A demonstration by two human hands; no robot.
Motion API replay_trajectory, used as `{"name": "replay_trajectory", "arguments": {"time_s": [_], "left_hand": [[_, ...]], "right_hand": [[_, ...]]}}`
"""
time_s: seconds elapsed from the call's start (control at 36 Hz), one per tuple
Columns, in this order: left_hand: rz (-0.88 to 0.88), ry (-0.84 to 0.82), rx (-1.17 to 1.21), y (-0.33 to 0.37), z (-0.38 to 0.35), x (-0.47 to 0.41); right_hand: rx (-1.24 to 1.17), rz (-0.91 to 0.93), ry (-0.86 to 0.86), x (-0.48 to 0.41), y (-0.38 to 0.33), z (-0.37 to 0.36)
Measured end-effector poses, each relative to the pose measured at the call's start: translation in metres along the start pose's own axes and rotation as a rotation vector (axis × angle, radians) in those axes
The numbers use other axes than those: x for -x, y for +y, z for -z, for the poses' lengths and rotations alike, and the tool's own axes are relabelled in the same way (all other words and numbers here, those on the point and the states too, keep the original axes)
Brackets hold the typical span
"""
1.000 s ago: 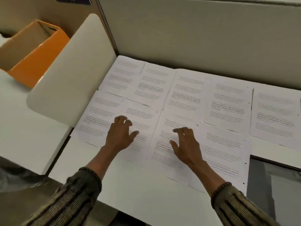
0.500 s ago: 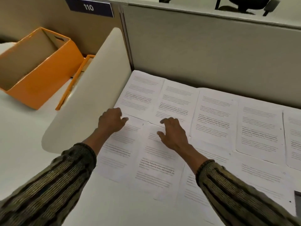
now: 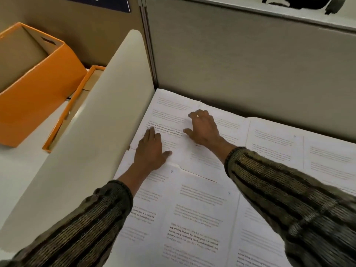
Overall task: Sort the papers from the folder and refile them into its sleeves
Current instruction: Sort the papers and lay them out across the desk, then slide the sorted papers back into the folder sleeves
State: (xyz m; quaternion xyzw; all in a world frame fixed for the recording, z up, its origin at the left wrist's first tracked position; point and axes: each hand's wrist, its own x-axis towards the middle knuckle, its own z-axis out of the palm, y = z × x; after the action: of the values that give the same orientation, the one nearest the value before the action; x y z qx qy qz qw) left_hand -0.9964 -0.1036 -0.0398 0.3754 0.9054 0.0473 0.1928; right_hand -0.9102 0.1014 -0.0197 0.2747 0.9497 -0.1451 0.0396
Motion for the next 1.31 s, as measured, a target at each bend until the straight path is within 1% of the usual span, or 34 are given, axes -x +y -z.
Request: {"name": "replay_trajectory", "arguments": {"time_s": [0.08, 0.19, 0.44, 0.53, 0.61, 0.72, 0.81, 0.89, 0.97, 1.06, 1.14, 1.22, 1.31], "left_hand": [[0.007, 0.035, 0.012, 0.001, -0.005, -0.003], [0.007, 0.054, 0.035, -0.002, -0.009, -0.005], [0.001, 0.059, 0.049, -0.004, -0.010, -0.003], [-0.002, 0.049, 0.044, -0.003, -0.008, -0.002], [-0.003, 0.053, 0.025, -0.002, -0.006, -0.002], [-0.007, 0.052, 0.011, 0.001, -0.004, -0.003], [-0.006, 0.048, 0.027, 0.001, -0.003, -0.002], [0.003, 0.079, 0.070, 0.002, 0.002, 0.000], [0.040, 0.118, 0.129, 0.004, 0.011, 0.003], [0.058, 0.182, 0.203, 0.004, 0.024, 0.003], [0.092, 0.259, 0.343, 0.005, 0.042, 0.007], [0.123, 0.370, 0.474, 0.013, 0.066, 0.016], [0.106, 0.459, 0.557, 0.023, 0.091, 0.030]], "right_hand": [[0.062, 0.016, -0.012, -0.028, 0.006, -0.005], [0.078, -0.021, 0.008, -0.059, 0.013, -0.008], [-0.005, -0.171, 0.027, -0.100, 0.022, -0.006], [-0.053, -0.192, 0.083, -0.105, 0.023, -0.006], [-0.091, -0.176, 0.184, -0.104, 0.019, -0.004], [-0.258, -0.222, 0.318, -0.101, 0.013, 0.000], [-0.512, -0.320, 0.347, -0.097, 0.005, 0.007], [-0.667, -0.349, 0.377, -0.086, -0.002, 0.016], [-0.863, -0.330, 0.426, -0.067, -0.009, 0.028], [-1.022, -0.305, 0.432, -0.038, -0.020, 0.053], [-1.184, -0.256, 0.421, -0.004, -0.030, 0.082], [-1.250, -0.199, 0.429, 0.034, -0.036, 0.111], [-1.321, -0.125, 0.436, 0.075, -0.035, 0.139]]}}
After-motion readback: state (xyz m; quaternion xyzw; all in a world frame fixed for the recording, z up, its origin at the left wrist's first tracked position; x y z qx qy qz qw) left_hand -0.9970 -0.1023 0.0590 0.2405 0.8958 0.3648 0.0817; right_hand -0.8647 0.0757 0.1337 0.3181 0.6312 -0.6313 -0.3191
